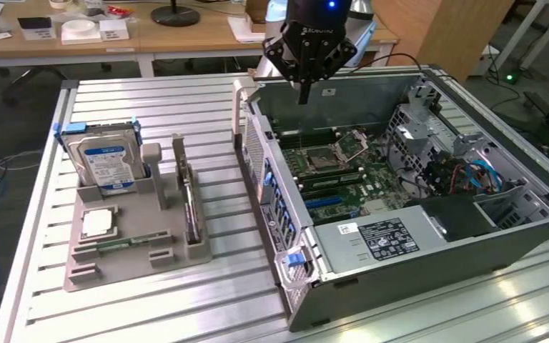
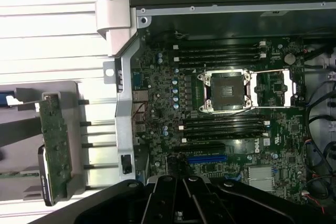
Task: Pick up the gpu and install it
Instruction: 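Reach for the gpu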
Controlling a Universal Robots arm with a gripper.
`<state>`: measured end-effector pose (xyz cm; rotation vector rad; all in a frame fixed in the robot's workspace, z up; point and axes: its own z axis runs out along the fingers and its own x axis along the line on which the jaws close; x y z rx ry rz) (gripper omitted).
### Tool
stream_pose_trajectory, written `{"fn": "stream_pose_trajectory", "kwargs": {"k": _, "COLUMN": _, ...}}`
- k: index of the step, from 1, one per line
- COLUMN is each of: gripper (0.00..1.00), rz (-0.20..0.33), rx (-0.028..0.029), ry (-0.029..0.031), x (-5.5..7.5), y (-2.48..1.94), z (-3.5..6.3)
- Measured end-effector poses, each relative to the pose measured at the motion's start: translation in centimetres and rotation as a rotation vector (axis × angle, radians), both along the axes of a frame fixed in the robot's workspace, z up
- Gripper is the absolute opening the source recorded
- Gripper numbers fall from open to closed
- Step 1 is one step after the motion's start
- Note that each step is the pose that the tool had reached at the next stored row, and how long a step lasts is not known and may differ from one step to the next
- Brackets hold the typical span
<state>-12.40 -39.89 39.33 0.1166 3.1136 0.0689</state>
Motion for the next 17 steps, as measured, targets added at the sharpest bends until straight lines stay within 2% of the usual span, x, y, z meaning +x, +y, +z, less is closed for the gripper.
{"fn": "stream_pose_trajectory", "kwargs": {"k": 17, "gripper": 0.11, "rz": 0.0, "rx": 0.0, "ry": 0.0, "x": -2.5, "y": 0.0, "z": 0.0}}
